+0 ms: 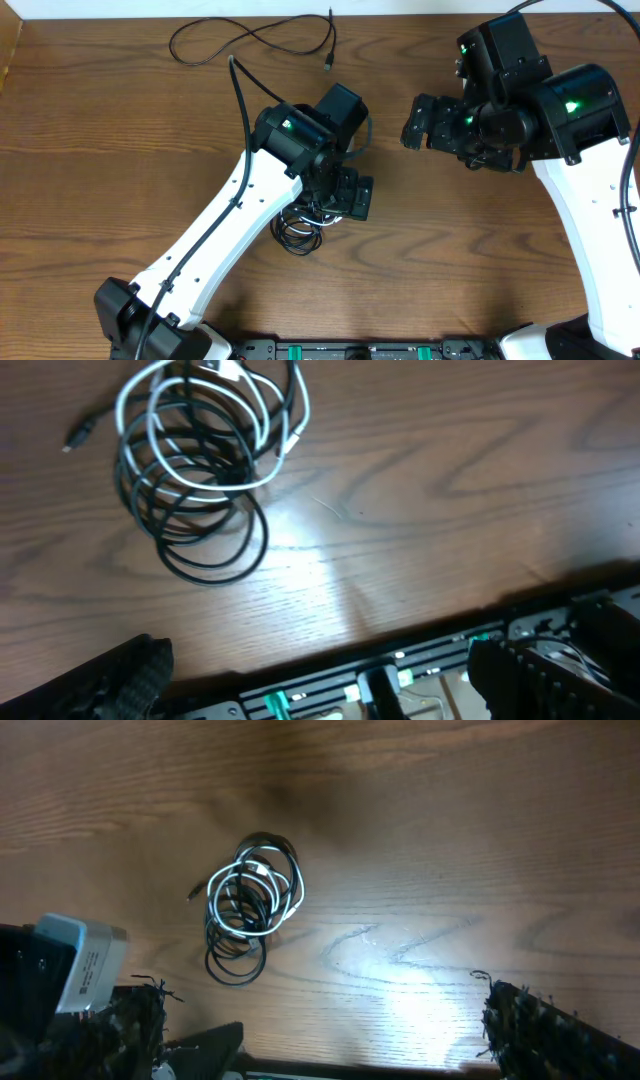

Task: Untangle cables
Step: 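Lower the left gripper over the black-and-white cable pile, then move the right gripper left toward the pile beside the left gripper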

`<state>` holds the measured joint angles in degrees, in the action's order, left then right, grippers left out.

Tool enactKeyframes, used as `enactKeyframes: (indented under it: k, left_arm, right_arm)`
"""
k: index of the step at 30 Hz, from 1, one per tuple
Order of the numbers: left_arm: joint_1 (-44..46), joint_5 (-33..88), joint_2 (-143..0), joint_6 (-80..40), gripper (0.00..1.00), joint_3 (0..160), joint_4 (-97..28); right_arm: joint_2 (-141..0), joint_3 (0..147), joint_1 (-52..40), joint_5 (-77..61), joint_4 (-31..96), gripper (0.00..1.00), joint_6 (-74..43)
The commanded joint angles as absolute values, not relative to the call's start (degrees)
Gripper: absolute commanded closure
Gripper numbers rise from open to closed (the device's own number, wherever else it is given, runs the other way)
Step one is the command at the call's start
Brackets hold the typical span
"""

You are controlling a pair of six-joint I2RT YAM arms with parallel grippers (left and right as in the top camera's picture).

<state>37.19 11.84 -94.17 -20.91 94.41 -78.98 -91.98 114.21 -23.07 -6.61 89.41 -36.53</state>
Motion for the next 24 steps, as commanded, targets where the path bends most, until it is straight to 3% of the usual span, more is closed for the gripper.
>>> enactKeyframes:
  k: [1,24]
  left_arm:
    - [37.21,9.76,-94.32,-20.18,0.0,93.86,-78.59]
    - [37.21,9.72,-94.32,-21.67,0.0,93.86,-76.16]
  right_arm:
    - [-92.05,114.26,-23.33,-6.13,89.58,0.01,-35.51]
    - [-92.05,114.26,-23.35,-6.13,89.58,0.01,-35.51]
